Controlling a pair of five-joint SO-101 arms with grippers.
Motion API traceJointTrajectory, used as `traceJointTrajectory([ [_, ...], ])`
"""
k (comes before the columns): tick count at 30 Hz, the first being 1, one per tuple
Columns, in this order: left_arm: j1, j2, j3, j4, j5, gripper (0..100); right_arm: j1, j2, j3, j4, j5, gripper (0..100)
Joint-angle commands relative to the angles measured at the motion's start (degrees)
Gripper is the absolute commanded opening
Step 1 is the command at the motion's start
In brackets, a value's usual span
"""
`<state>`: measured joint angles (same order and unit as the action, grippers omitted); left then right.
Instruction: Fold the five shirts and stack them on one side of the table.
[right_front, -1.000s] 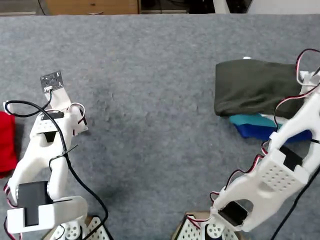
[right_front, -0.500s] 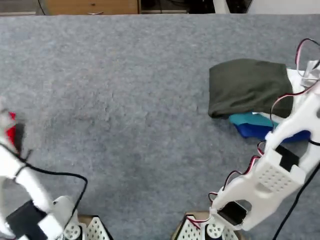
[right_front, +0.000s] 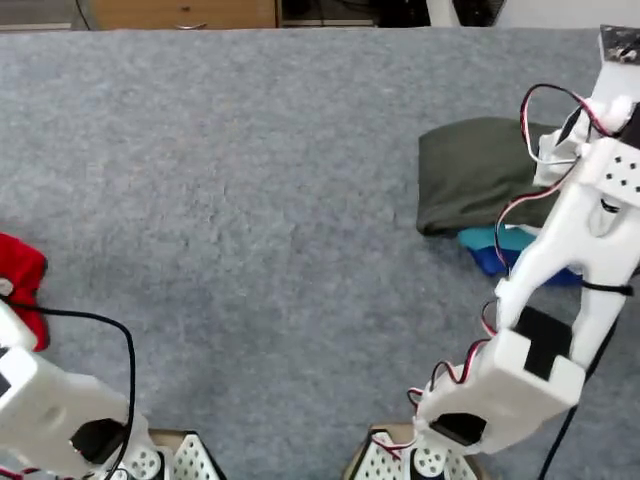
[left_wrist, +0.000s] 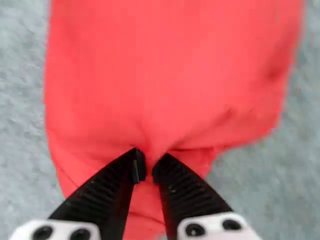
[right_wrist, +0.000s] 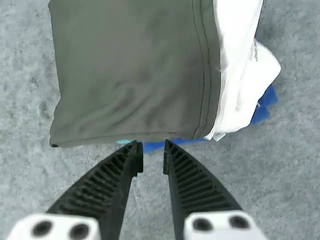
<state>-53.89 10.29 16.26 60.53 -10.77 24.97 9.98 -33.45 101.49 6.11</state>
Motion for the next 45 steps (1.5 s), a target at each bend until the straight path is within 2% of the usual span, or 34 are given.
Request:
traceJointTrajectory([
  [1, 7.1, -4.7, -2.5, 11.0, 0.0, 2, -0.7, -4.2, 0.7, 0.5, -0.3, 8.4],
  [4, 16.8, -13.9, 1.2, 16.3, 0.0, 2, -0.7, -4.6, 0.7, 0.5, -0.6, 8.4],
  [6, 26.1, -21.7, 6.2, 18.2, 0.0, 2, -0.8, -4.6, 0.7, 0.5, -0.7, 8.3],
  [10, 51.8, -37.7, 19.0, 17.2, 2.6, 2, -0.8, -4.5, 0.7, 0.5, -0.7, 8.3],
  [12, 65.8, -44.2, 23.2, 15.5, 3.3, 2, -0.8, -4.4, 0.7, 0.5, -0.7, 8.3],
  [14, 76.8, -48.9, 25.6, 13.1, 3.7, 2, -0.8, -4.3, 0.7, 0.5, -0.7, 8.3],
  [17, 85.2, -51.6, 25.4, 11.8, 5.4, 7, -2.7, -4.2, 0.8, 0.7, -0.3, 8.4],
  [20, 85.7, -52.4, 22.8, 15.4, 12.1, 24, -6.8, -4.2, 0.8, 0.7, -0.4, 8.7],
  [21, 85.3, -52.4, 21.0, 17.5, 15.1, 27, -8.7, -4.2, 0.8, 0.7, -0.6, 8.7],
  [24, 81.4, -52.4, 13.5, 24.2, 17.8, 27, -16.3, -4.2, 0.8, 0.6, -0.7, 8.8],
  [26, 75.2, -52.4, 9.0, 28.5, 17.0, 27, -23.0, -4.1, 0.8, 0.5, -0.7, 8.9],
  [29, 58.6, -52.4, 4.7, 31.9, 14.3, 27, -34.3, -3.6, 0.7, -0.8, -3.3, 13.4],
  [32, 37.8, -52.4, 6.0, 31.9, 10.5, 25, -45.5, 0.0, 0.8, -3.4, -9.1, 26.5],
  [35, 19.4, -52.3, 10.9, 28.8, 3.5, 20, -56.8, 7.3, 0.7, -6.8, -10.3, 36.8],
  [39, 1.0, -52.4, 18.2, 23.0, -9.2, 16, -69.8, 19.0, 0.2, -10.4, -10.7, 35.5],
  [42, -9.1, -52.4, 22.9, 16.9, -15.3, 12, -76.4, 26.2, 0.1, -14.1, -10.7, 31.1],
  [45, -15.5, -52.4, 26.9, 10.6, -17.4, 10, -80.0, 30.1, -0.3, -16.3, -10.7, 25.1],
])
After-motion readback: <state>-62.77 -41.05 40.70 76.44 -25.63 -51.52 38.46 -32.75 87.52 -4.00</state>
